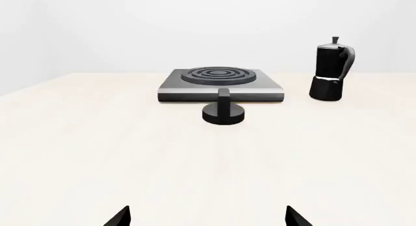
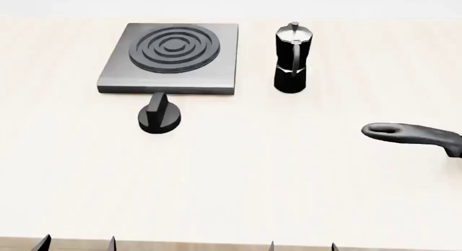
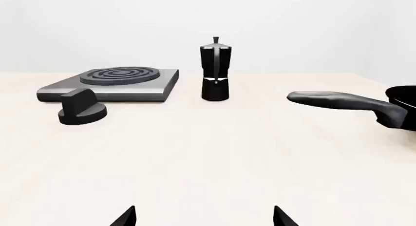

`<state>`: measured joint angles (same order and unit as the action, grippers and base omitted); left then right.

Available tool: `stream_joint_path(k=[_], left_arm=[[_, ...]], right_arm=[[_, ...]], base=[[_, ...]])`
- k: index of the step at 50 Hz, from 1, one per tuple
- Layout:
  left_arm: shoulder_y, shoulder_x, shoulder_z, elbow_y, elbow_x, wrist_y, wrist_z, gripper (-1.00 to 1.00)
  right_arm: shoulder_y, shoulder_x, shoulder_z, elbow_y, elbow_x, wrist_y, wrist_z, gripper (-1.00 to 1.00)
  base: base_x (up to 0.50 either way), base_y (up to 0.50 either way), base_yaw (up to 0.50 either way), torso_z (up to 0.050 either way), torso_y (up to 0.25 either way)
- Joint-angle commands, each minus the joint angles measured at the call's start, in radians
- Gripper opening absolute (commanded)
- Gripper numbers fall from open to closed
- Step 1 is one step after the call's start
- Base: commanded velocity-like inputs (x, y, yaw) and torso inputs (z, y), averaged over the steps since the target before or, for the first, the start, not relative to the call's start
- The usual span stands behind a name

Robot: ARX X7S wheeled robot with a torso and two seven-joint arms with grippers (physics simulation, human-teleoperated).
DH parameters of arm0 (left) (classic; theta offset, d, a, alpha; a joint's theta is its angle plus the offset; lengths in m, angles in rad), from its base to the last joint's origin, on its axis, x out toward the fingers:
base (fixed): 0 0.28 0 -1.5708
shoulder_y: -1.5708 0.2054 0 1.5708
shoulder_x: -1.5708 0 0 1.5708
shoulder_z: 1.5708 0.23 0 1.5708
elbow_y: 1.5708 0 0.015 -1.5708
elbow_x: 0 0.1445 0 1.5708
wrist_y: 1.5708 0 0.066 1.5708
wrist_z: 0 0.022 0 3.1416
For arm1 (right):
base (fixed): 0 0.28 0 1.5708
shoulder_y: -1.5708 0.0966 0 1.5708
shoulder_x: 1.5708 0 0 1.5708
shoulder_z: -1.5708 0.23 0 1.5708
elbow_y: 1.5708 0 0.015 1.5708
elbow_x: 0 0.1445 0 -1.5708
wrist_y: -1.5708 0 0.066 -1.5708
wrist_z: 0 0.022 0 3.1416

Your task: Put the moka pot on the stove.

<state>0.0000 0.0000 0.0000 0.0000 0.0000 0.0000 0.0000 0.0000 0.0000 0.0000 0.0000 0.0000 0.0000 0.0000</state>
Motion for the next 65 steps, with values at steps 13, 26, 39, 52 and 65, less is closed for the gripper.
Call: stream_joint_path(k=[13,26,39,52,65], left_arm=[[0.009,-0.047,0.054,0.021,-0.043,-0.002,-0.048,1.00],[0.023,-0.072,0.081,0.057,-0.057,0.006,-0.075,1.00],[0.027,-0.087,0.098,0.092,-0.079,0.000,-0.091,1.00],[0.037,-0.105,0.118,0.172,-0.097,-0.019,-0.106,1.00],[0.035,-0.119,0.133,0.177,-0.107,-0.017,-0.123,1.00]], right_arm=[[0.002,0.047,-0.058,0.000,0.033,0.000,0.041,1.00],[0.003,0.066,-0.080,0.005,0.034,-0.017,0.091,1.00],[0.006,0.084,-0.102,0.029,0.063,-0.083,0.086,1.00],[0.012,0.101,-0.126,0.063,0.048,-0.178,0.109,1.00],[0.015,0.114,-0.143,0.074,0.061,-0.205,0.119,1.00]], base=[[0.00,0.00,0.00,0.000,0.000],[0.00,0.00,0.00,0.000,0.000],[0.00,0.00,0.00,0.000,0.000],[0.00,0.00,0.00,0.000,0.000],[0.11,0.00,0.00,0.000,0.000]])
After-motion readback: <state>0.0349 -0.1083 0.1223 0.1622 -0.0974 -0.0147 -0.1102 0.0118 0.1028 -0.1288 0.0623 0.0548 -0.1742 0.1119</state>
